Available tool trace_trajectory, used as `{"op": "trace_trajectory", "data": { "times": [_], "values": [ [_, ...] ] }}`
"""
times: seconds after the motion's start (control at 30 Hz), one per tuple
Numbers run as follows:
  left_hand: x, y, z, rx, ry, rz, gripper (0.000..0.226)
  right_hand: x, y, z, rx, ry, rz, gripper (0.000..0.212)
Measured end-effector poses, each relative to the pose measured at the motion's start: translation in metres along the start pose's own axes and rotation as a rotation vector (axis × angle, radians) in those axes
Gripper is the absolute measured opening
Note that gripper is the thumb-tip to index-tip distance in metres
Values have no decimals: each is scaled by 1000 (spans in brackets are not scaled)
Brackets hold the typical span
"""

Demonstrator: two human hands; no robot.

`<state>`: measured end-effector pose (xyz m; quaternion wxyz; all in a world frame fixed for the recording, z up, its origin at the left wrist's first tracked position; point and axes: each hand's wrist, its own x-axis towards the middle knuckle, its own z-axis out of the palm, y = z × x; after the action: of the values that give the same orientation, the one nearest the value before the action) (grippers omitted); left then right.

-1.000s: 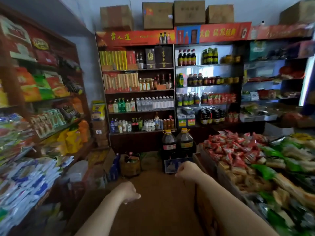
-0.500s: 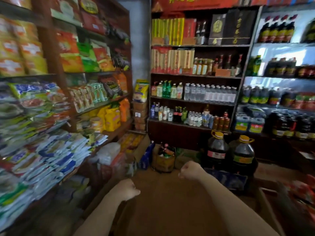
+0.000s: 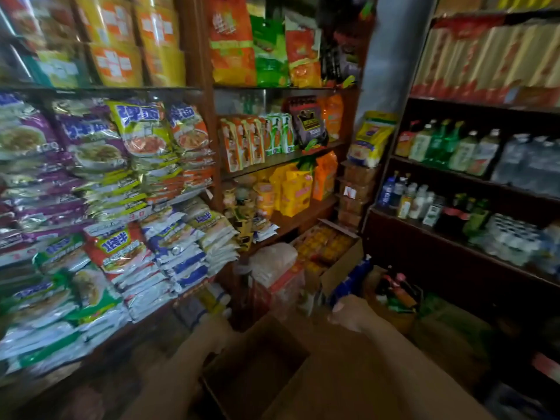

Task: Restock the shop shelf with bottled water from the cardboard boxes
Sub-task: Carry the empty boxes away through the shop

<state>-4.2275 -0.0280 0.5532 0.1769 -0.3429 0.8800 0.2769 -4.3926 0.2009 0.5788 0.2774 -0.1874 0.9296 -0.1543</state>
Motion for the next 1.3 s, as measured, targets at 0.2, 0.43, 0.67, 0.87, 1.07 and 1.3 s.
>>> {"op": "trace_trajectory", "data": {
  "times": [0.2, 0.43, 0.67, 0.87, 1.07, 1.3],
  "values": [
    [73, 12, -19, -215, 40, -174, 39, 108, -31, -28, -154, -87, -103, 18],
    [147, 0, -14, -374, 55, -390, 36, 251, -45, -25, -32, -251, -171, 22],
    [187, -19, 30, -500, 58, -641, 30, 354, -48, 7, -74, -457, -213, 27],
    [217, -47, 72, -635, -39, -766, 14, 415, -43, 51, -151, -583, -243, 21],
    [276, -80, 131, -697, -66, -786, 28, 485, -25, 121, -96, -595, -106, 22],
    [349, -161, 270, -800, -109, -882, 54, 554, 25, 223, -110, -627, 5, 73]
  ]
}}
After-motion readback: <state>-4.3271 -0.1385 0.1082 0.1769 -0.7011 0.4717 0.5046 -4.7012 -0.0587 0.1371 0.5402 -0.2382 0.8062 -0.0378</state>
